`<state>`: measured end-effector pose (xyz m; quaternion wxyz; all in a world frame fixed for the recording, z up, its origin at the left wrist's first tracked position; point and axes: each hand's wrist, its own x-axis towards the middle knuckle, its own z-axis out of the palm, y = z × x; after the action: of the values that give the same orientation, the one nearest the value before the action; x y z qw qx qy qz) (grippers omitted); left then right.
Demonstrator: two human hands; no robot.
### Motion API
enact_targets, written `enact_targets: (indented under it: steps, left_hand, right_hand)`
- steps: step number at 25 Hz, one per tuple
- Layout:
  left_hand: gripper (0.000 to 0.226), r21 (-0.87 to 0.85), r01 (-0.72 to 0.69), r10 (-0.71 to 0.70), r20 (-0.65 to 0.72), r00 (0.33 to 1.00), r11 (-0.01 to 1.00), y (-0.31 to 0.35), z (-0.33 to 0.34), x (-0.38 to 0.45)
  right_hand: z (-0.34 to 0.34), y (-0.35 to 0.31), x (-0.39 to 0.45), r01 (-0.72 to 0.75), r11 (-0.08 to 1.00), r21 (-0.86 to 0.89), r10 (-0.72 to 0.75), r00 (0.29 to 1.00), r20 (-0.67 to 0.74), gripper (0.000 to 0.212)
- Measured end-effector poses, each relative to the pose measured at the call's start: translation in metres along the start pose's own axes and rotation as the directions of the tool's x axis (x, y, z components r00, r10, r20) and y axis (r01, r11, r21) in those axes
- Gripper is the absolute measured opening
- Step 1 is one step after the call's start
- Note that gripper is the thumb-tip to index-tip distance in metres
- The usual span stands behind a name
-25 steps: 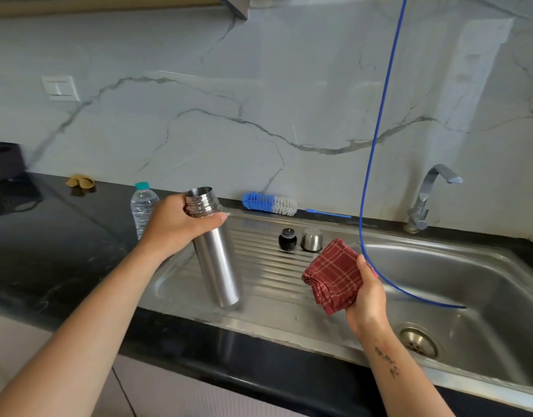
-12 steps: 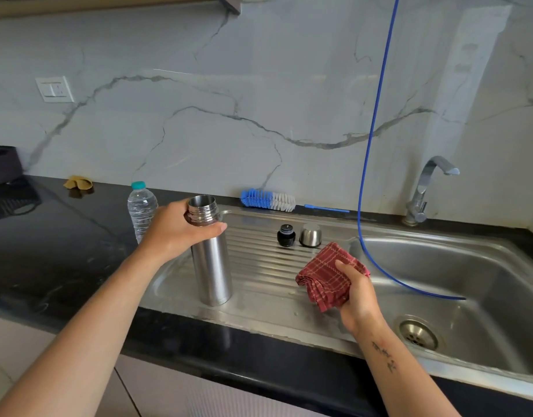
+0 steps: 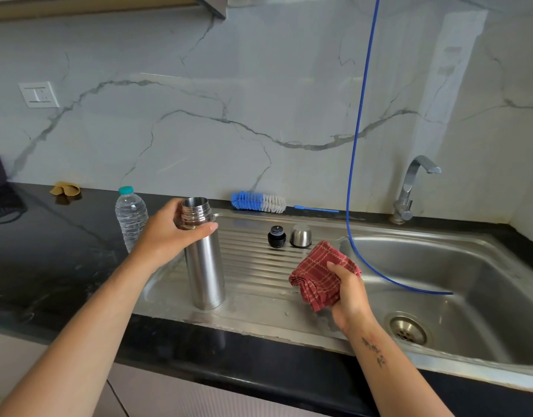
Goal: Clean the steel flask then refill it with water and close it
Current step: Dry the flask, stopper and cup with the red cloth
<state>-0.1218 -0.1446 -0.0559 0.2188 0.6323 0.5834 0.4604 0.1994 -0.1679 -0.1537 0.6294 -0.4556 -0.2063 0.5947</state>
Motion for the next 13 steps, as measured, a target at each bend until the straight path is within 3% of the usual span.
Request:
enact_targets:
  steps: [3,6,9,13]
  left_hand:
    - [0.081,-0.01,-0.056,0.053,-0.16,0.986,0.998,0.011,-0.002,-0.009]
    - [0.072,0.143,-0.198,0.229,-0.248,0.941,0.97,0.037,-0.006,-0.026]
    - [0.055,0.17,-0.334,0.366,-0.224,0.903,0.927,0.067,0.001,-0.042]
    - [0.041,0.124,-0.433,0.445,-0.101,0.89,0.893,0.087,0.048,-0.038]
  right_hand:
    - [-0.004,-0.01,0.008,0.044,0.998,0.035,-0.045,0.999,0.002,0.032]
    - [-0.01,-0.025,0.02,0.071,0.996,0.05,-0.071,0.997,-0.008,0.042]
    - [-0.016,-0.031,0.03,0.068,0.994,0.083,-0.065,0.997,-0.032,0.038]
    - [-0.021,-0.029,0.036,0.027,0.994,0.108,-0.024,0.999,-0.022,0.029]
